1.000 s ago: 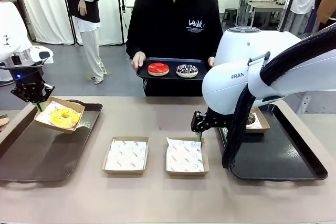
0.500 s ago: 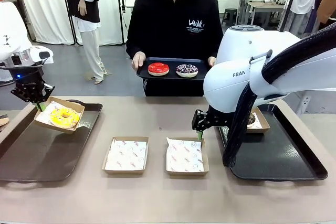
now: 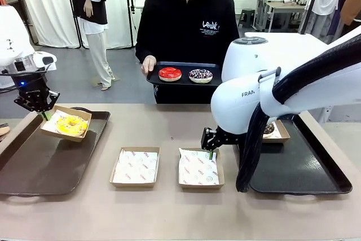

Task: Individually package the donuts and arrange them on the tray.
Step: Place the picked Paper togo box on the Handle tray while simultaneously picking up another Paper togo box from the table with the other hand.

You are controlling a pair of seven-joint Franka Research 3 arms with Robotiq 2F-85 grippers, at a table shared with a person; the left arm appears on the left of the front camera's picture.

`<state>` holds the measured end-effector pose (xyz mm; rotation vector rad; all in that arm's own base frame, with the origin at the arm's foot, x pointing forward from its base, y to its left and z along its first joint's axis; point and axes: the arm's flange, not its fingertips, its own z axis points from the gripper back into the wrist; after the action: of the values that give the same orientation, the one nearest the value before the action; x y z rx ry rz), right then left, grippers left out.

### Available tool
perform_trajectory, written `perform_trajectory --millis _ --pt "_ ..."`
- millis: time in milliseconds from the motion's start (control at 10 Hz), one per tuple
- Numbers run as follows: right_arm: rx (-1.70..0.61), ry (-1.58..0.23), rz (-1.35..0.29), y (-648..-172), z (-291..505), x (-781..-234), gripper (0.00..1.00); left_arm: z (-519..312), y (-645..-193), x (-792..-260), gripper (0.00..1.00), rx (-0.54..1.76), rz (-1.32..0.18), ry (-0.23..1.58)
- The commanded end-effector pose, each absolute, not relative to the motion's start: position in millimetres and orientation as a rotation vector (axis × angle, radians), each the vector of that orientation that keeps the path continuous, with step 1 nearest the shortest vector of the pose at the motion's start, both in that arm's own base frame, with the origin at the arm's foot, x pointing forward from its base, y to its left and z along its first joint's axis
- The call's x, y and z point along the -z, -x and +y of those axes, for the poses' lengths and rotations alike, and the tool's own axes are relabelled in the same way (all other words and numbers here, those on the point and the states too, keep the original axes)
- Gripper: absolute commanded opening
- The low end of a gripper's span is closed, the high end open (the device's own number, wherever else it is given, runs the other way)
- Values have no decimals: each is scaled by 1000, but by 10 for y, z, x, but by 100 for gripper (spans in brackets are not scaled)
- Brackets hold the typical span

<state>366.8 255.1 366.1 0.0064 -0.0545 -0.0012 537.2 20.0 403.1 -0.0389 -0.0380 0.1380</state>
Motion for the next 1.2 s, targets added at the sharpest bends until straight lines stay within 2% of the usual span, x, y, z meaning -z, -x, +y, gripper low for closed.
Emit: perform_trajectory --millis 0,600,1100 --pt "42 6 -94 -3638 2673 -3472 100 227 -5476 -4034 1 -179 -47 47" --pt "66 -11 -76 -3617 2659 -3215 100 252 -5862 -3845 1 -118 -2 -11" --pt "79 -40 -84 -3648 2632 -3144 100 232 -5931 -3811 1 -88 7 -51"
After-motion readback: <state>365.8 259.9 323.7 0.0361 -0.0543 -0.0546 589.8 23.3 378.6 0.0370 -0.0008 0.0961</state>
